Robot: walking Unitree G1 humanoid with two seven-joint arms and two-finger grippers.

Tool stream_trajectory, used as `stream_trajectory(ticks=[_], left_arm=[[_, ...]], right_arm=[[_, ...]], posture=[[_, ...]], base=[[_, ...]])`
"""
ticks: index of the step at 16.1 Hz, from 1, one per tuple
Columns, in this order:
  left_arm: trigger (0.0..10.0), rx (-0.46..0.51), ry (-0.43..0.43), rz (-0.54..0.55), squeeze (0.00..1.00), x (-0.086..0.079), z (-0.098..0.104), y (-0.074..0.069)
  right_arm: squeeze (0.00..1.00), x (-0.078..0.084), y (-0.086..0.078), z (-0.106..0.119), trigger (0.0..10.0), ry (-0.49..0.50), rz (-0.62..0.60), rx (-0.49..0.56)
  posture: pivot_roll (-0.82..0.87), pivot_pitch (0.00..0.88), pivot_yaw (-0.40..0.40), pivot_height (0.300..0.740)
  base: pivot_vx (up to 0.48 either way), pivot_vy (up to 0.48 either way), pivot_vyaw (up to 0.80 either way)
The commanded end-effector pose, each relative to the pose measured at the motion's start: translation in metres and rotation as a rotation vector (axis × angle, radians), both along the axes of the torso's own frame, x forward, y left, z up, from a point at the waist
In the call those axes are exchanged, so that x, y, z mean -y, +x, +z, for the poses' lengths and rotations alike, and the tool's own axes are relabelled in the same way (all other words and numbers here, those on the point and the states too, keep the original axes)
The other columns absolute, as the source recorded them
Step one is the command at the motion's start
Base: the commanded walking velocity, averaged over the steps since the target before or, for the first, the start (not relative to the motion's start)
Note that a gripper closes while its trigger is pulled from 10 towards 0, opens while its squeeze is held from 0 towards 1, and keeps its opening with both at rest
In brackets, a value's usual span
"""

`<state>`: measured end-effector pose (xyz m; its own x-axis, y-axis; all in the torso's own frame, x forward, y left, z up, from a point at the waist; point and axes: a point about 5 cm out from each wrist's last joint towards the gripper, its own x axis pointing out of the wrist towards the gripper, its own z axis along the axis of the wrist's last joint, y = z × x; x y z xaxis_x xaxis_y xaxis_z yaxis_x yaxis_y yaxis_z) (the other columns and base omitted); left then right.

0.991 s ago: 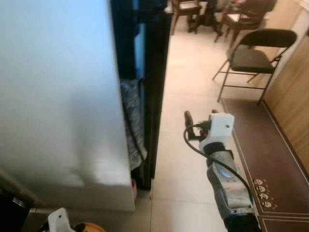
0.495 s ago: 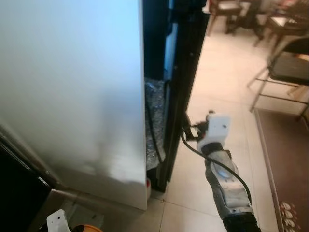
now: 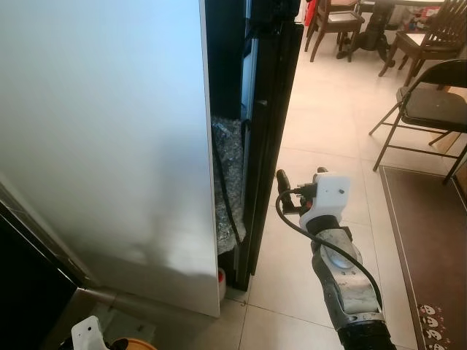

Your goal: Restocking fridge

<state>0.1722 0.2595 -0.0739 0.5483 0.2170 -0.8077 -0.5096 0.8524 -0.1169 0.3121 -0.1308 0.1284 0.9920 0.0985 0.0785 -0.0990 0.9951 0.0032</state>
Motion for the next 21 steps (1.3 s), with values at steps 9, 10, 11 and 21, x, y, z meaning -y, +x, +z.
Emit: stream_trajectory(ticks=[9,10,11,21], left_arm=[[10.0,-0.018,-0.010,-0.011,0.00,0.0046,-0.0034,-0.0040],[10.0,-0.017,-0.011,-0.012,0.00,0.0054,-0.0034,-0.0035],[10.0,-0.017,-0.011,-0.012,0.00,0.0060,-0.0035,-0.0033],[10.0,-0.018,-0.014,-0.018,0.00,0.0081,-0.0042,-0.0036]], right_arm=[[0.00,-0.0001,0.0005,0.0007,10.0,0.002,0.006,0.003],[0.00,-0.0002,0.0003,0.0004,10.0,0.002,0.006,0.001],[0.00,-0.0003,0.0000,0.0001,10.0,0.002,0.007,0.000],[0.00,-0.0004,-0.0021,-0.0014,10.0,-0.003,0.012,-0.007]], posture=[[-0.19,0.034,0.015,0.740],[-0.19,0.034,0.015,0.740],[-0.19,0.036,0.014,0.740],[-0.20,0.046,0.010,0.740]], base=[[0.080,0.000,0.00],[0.000,0.000,0.00],[0.000,0.000,0.00],[0.266,0.000,0.00]])
